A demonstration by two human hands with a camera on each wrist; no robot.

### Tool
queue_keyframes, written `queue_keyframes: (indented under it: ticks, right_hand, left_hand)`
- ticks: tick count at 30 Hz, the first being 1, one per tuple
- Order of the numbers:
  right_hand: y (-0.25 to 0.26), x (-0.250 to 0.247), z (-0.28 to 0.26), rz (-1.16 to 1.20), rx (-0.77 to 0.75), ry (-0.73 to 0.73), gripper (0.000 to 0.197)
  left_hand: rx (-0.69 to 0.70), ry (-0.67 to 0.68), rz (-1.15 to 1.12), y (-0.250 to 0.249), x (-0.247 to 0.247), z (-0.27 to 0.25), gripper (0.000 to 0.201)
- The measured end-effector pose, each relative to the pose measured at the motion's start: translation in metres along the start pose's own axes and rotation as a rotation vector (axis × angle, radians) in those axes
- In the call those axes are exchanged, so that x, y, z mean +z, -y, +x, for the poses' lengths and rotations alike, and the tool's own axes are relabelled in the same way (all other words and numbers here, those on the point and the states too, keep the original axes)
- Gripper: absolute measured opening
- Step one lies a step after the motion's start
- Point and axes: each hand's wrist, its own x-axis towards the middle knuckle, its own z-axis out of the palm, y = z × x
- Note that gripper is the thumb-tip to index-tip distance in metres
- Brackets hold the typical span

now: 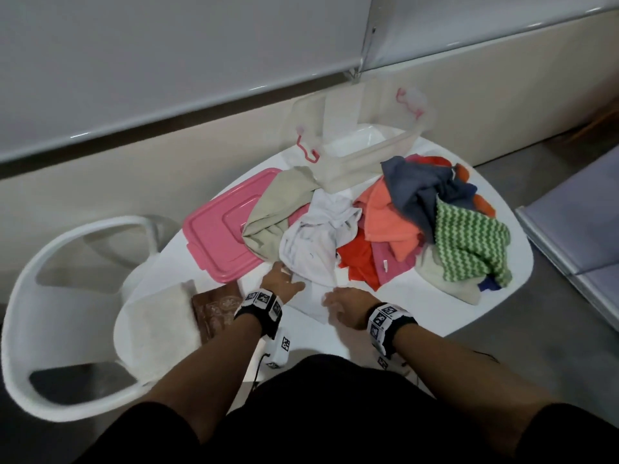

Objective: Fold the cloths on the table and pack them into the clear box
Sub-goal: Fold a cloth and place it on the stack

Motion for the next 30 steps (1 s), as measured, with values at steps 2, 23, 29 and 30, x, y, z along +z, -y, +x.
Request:
queue_keyframes:
  ticks: [2, 23, 29, 30]
  right_hand:
    - [-0.003, -0.001, -0.004, 0.053, 0.004, -0.037, 0.043]
    - [0.017, -0.114, -0.025, 0.82, -0.248, -0.622, 0.008]
    - [0.037, -0.175, -0.059, 0.703, -0.373, -0.487, 0.048]
    - [0.038, -0.181, -0.065, 0.687, -0.385, -0.457, 0.051]
  left_hand:
    - [-0.051, 0.057, 0.036, -0.007, 0.012, -0.001, 0.059]
    - [0.207, 0.062, -0.569, -0.087, -0.022, -0.068, 0.033]
    - [0.568, -0.354, -0.268, -0.118, -0.028, -0.08, 0.062]
    - [0.616, -0.338, -0.194, -0.127, -0.028, -0.084, 0.063]
